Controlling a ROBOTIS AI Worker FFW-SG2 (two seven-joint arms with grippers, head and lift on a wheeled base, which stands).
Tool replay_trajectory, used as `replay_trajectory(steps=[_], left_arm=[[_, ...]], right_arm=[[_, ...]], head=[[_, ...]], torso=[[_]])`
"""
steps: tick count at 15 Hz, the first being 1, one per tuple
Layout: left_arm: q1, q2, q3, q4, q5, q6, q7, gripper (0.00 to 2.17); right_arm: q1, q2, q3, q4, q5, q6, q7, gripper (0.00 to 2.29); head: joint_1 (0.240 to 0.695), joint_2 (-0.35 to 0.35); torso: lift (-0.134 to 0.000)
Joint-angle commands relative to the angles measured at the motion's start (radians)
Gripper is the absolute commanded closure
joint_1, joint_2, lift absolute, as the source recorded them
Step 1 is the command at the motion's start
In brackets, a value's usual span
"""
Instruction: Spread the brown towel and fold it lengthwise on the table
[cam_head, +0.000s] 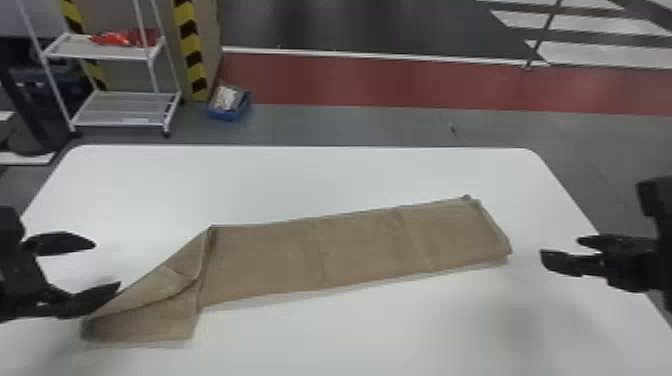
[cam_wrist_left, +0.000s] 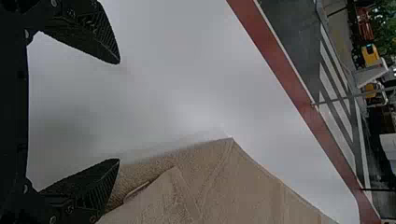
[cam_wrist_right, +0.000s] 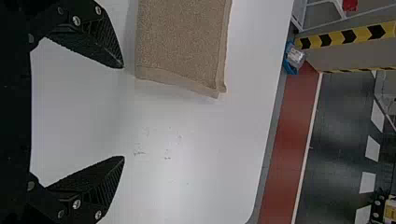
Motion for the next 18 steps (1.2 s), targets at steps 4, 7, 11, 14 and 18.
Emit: replay_trajectory(steps=[4, 7, 11, 14, 18], left_arm=[[0.090, -0.006, 0.062, -0.105, 0.123, -0.039, -0.057, 0.19], [0.098, -0.007, 0.063, -0.108, 0.137, -0.039, -0.117, 0.19], [0.069, -0.010, 0.042, -0.060, 0.065, -0.103, 0.093, 0.20], [0.044, -0.003, 0.007, 0.012, 0.007, -0.143, 0.084, 0.21], [0.052, 0.006, 0.002, 0.012, 0.010, -0.195, 0.021, 0.21]], right_arm=[[0.000, 0.001, -0.002, 0.000, 0.000, 0.002, -0.002, 0.21], [0.001, -0.001, -0.006, 0.000, 0.000, 0.002, 0.000, 0.21], [0.009, 0.001, -0.008, 0.000, 0.000, 0.002, 0.002, 0.21], [0.009, -0.004, -0.014, 0.000, 0.000, 0.002, 0.000, 0.21], [-0.020, -0.001, -0.002, 0.004, 0.006, 0.015, 0.000, 0.21]], head=[[0.695, -0.130], [0.695, -0.151], [0.695, -0.145], [0.695, -0.119], [0.695, -0.135]], torso=[[-0.124], [-0.124], [-0.124], [-0.124], [-0.124]])
